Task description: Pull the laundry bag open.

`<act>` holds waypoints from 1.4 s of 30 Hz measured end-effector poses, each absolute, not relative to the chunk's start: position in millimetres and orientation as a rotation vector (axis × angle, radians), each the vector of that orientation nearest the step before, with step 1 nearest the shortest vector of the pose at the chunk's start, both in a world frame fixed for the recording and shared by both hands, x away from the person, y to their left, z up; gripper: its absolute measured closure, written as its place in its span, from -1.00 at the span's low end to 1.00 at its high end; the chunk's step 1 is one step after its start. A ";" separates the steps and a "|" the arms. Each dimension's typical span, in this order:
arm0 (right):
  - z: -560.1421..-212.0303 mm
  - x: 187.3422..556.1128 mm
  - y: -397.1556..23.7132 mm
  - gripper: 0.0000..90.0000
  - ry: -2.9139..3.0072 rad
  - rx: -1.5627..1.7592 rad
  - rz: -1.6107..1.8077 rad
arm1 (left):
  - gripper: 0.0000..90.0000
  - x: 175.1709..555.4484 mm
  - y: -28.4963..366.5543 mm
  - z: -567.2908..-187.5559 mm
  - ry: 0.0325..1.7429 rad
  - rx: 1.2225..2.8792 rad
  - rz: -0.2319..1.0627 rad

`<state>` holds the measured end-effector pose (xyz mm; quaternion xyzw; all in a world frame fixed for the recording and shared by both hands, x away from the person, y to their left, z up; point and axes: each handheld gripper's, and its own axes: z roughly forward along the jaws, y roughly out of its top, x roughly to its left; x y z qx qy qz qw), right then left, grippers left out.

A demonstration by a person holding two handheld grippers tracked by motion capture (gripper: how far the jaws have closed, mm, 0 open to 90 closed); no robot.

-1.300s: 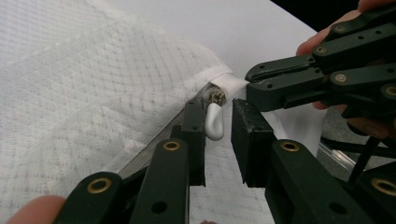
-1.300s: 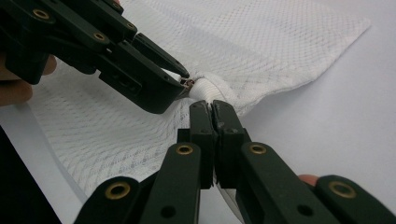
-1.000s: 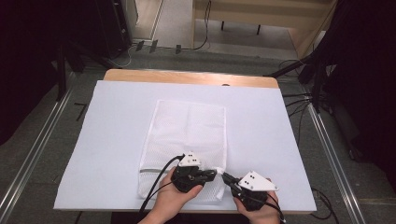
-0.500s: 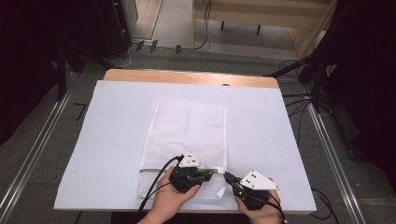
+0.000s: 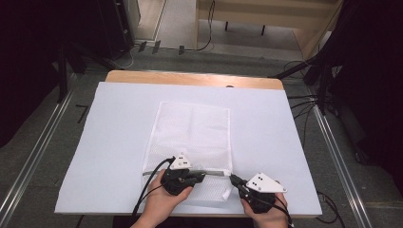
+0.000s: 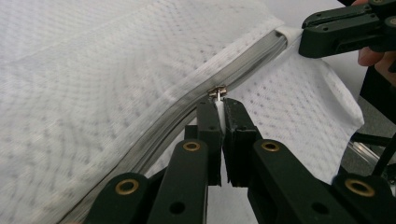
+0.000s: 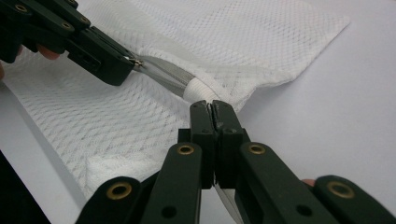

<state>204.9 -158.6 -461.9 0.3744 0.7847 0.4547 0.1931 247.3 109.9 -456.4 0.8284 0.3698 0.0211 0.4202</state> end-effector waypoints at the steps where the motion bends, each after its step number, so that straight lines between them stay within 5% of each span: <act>1: -461.8 204.9 -158.9 1.00 2.202 1.049 1.275 | 0.95 246.8 112.4 -456.2 0.929 2.077 0.058; 42: -463.2 209.5 -170.9 1.00 2.178 1.101 1.208 | 0.94 230.5 241.3 -455.7 1.140 2.051 0.144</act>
